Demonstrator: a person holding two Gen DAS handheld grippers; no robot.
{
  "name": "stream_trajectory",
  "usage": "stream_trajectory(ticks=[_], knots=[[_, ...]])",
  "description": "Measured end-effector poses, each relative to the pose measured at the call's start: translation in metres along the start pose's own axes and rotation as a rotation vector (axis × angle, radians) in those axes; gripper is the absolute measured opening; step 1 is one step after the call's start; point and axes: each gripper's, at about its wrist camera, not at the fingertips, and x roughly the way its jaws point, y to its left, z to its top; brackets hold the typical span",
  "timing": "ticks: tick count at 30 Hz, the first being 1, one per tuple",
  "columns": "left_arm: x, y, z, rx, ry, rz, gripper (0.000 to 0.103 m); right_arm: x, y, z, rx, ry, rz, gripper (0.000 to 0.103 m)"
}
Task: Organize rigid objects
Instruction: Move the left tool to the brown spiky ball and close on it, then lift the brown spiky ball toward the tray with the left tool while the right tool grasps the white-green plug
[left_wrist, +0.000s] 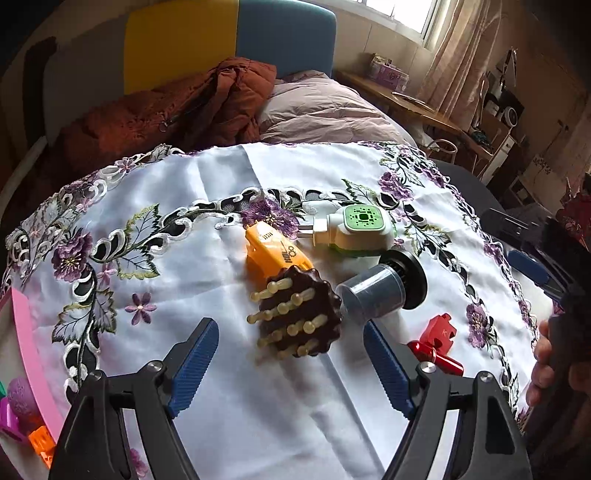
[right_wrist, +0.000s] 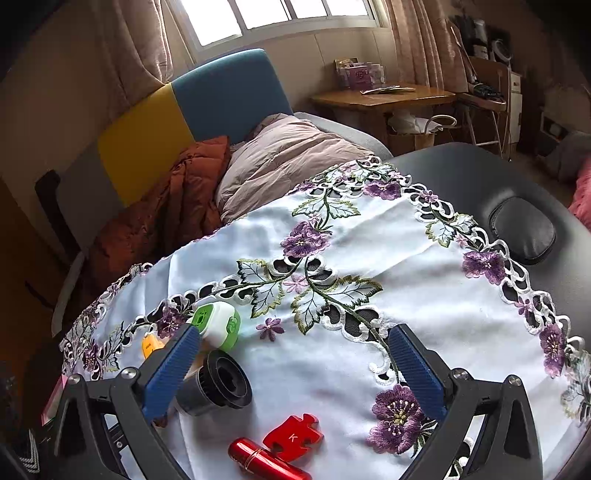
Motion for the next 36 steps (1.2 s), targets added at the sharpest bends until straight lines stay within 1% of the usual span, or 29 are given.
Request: stream_trajectory(ticks=[3,6,7,9,10,12,17,19,21,23,27,30,33,36], knots=[[0.015,0.0,0.008,-0.006,0.013,0.011,0.082,0.001,0.0,0.001,0.004,0.004,0.003,0.103],[0.032,0.002,0.012,-0.02,0.044,0.015,0.082,0.003,-0.002,0.001,0.013,0.011,0.007,0.103],[0.037,0.003,0.013,-0.035,0.052,0.008,0.08,0.003,-0.002,0.001,0.014,0.013,0.006,0.103],[0.043,0.007,0.011,-0.059,0.063,-0.028,0.063,0.004,-0.002,0.001,0.014,0.017,0.004,0.103],[0.044,0.008,0.01,-0.072,0.058,-0.04,0.063,0.005,-0.002,0.0,0.013,0.018,0.002,0.103],[0.041,0.009,0.006,-0.081,0.038,-0.044,0.063,0.006,-0.002,0.0,0.009,0.022,-0.002,0.103],[0.023,0.019,-0.011,-0.098,0.023,-0.051,0.063,0.01,-0.002,-0.001,0.003,0.037,-0.008,0.103],[0.012,0.022,-0.022,-0.088,0.008,-0.03,0.063,0.011,-0.001,-0.002,-0.002,0.044,-0.007,0.103],[0.002,0.025,-0.036,-0.077,0.01,-0.016,0.063,0.012,0.002,-0.004,-0.022,0.051,-0.008,0.103],[-0.005,0.028,-0.049,-0.076,0.01,-0.008,0.063,0.013,0.008,-0.006,-0.053,0.065,0.01,0.103],[-0.019,0.03,-0.067,-0.034,0.001,0.011,0.063,0.019,0.032,-0.009,-0.175,0.114,0.086,0.102],[-0.023,0.033,-0.072,-0.019,-0.002,0.003,0.063,0.026,0.065,-0.001,-0.376,0.143,0.105,0.1],[-0.023,0.038,-0.073,-0.046,-0.007,-0.018,0.063,0.04,0.101,0.009,-0.597,0.193,0.119,0.1],[-0.023,0.04,-0.074,-0.058,-0.011,-0.027,0.063,0.064,0.13,0.011,-0.803,0.273,0.079,0.098]])
